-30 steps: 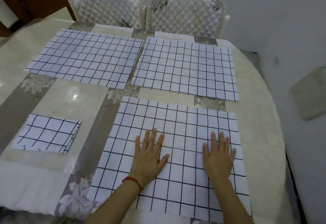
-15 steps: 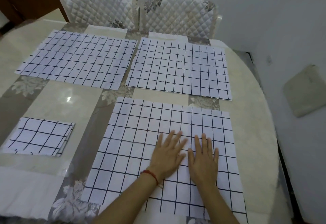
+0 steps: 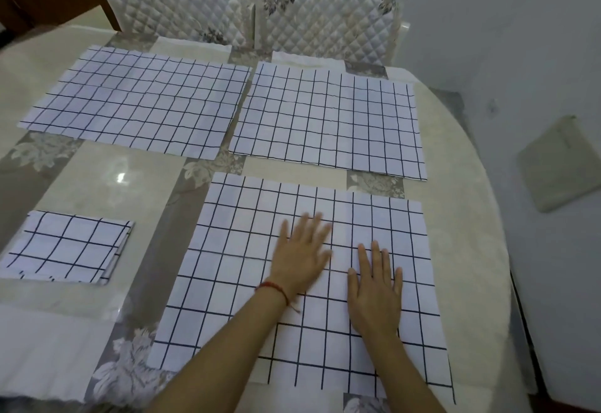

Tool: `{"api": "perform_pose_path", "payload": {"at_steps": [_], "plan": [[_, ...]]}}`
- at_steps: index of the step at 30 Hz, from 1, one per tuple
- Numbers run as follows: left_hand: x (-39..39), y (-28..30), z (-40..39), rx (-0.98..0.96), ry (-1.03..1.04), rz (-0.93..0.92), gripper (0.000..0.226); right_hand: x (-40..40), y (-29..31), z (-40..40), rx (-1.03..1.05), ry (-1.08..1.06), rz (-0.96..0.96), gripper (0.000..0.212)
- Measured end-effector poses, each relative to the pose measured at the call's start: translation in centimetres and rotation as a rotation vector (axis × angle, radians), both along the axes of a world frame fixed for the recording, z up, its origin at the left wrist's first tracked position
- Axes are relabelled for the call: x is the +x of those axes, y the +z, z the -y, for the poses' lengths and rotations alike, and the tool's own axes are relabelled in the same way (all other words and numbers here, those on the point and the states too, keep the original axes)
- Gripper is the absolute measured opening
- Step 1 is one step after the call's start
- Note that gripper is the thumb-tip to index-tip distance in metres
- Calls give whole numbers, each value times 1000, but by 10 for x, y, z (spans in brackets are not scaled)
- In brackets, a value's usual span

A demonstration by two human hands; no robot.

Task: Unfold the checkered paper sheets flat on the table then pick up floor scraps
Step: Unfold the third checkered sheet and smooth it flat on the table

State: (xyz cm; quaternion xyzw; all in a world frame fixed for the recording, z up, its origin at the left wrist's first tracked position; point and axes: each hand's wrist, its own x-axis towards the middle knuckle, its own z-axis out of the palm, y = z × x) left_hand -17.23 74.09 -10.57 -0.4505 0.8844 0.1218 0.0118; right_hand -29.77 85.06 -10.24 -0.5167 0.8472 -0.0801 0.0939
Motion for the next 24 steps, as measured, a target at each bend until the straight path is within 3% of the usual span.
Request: {"api": "perform_pose_path", "payload": {"at_steps": [3, 7, 12, 16, 24], "plan": [[46, -5, 25, -21, 330, -29, 58, -1, 0, 1, -1, -3, 12, 54], [87, -5, 28, -28, 481, -68, 61, 1, 2, 1, -21, -5, 16, 53], [82, 8, -1, -23, 345, -159, 58, -1, 9, 1, 45, 7, 54, 53], [82, 19, -27, 22, 197, -156, 54, 6, 27, -2, -11, 7, 218, 48], [131, 55, -72, 31, 201, -191, 45, 52, 58, -30, -39, 212, 466, 39]]}}
